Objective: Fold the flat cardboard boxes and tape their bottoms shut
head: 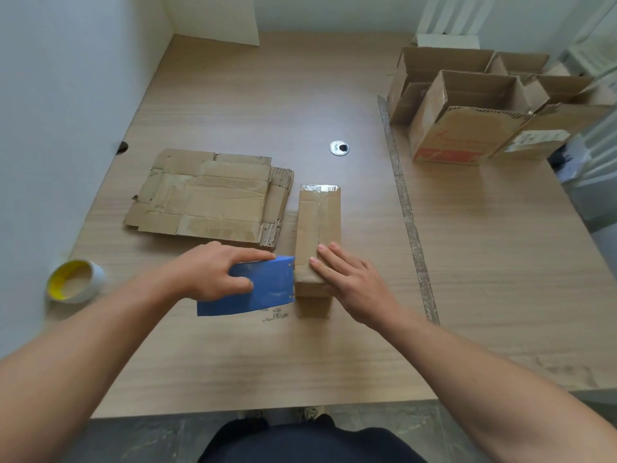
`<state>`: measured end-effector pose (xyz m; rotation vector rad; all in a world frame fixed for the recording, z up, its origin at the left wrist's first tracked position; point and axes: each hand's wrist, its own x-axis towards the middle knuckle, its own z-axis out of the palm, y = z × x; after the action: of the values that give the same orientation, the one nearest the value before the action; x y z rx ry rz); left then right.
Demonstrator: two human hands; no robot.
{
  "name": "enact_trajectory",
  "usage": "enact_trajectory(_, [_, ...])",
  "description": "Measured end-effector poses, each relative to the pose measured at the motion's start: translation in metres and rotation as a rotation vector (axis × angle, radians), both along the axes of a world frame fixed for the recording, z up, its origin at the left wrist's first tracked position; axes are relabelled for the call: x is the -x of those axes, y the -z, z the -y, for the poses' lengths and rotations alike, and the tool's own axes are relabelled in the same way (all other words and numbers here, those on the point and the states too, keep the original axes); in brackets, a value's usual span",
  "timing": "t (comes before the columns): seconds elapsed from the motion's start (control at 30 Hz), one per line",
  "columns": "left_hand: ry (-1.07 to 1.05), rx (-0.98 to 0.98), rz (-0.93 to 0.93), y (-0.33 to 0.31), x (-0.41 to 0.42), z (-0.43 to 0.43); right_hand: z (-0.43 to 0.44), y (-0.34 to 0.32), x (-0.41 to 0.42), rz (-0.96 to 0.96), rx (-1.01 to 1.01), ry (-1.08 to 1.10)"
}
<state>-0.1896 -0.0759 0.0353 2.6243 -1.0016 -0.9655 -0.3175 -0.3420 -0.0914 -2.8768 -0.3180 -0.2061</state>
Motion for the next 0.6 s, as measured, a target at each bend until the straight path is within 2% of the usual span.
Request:
enact_trajectory(0.23, [-0.043, 0.064, -0.021, 0.001, -0.016, -0.041, 0.005, 0.001, -0.001, 0.059, -0.016, -0.043])
enact_trajectory(0.6, [-0.093, -0.148, 0.125, 0.003, -0.014, 0.001, 0.005, 0.008, -0.006, 0.042, -0.085, -0.08])
